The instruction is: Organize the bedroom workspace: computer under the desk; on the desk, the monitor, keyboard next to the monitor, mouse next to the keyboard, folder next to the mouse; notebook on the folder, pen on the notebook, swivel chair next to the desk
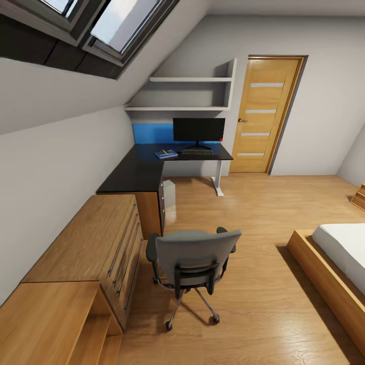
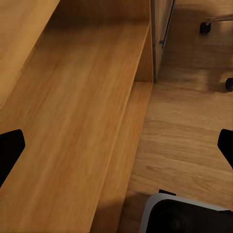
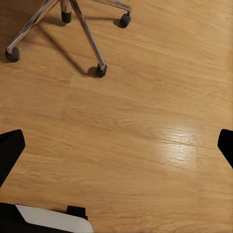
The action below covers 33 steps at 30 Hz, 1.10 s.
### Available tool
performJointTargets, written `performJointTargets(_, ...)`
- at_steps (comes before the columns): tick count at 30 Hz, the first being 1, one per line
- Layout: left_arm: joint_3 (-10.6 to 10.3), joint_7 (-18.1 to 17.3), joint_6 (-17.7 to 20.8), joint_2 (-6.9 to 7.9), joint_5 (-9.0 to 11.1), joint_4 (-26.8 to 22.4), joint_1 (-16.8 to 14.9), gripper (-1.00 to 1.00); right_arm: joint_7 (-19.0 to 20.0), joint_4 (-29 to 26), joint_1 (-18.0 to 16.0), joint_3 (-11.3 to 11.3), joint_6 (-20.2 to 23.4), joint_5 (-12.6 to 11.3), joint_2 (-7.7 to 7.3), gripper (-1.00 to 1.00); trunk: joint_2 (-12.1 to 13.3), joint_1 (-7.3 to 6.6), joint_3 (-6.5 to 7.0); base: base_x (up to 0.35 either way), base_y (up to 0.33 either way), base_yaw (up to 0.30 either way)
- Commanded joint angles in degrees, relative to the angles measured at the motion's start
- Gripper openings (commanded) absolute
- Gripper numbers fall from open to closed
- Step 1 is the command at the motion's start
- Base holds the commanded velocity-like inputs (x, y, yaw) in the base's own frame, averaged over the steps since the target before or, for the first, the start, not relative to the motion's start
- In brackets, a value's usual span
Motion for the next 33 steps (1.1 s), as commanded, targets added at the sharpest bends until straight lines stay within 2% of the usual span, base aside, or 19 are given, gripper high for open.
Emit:
performJointTargets(1,-0.49,0.29,-0.08,0.03,0.39,-0.12,0.01,1.0,-0.59,0.12,-0.07,0.18,-0.05,0.43,0.01,1.0,-0.11,0.03,-0.1,0.0,0.008,0.0)
performJointTargets(26,-0.07,0.43,-0.15,0.03,0.55,0.14,0.01,1.0,-0.59,0.12,-0.07,0.27,0.11,0.38,-0.13,1.0,-0.11,0.03,-0.1,0.0,0.001,0.0)
performJointTargets(29,-0.12,0.47,1.16,0.03,0.65,0.15,0.01,1.0,-0.59,0.12,-0.07,0.27,0.12,0.36,-0.16,1.0,-1.31,0.69,-0.64,0.0,0.0,0.0)
performJointTargets(30,-0.19,0.47,6.83,0.03,0.65,0.08,0.01,1.0,-0.59,0.12,-0.07,0.27,0.12,0.38,-0.16,1.0,-1.71,0.91,-0.82,0.0,0.0,0.0)
performJointTargets(33,-0.22,0.47,10.2,0.03,0.65,0.01,0.01,1.0,-0.59,0.12,-0.07,0.27,0.12,0.36,-0.16,1.0,-2.92,1.57,-1.36,0.0,0.0,0.0)
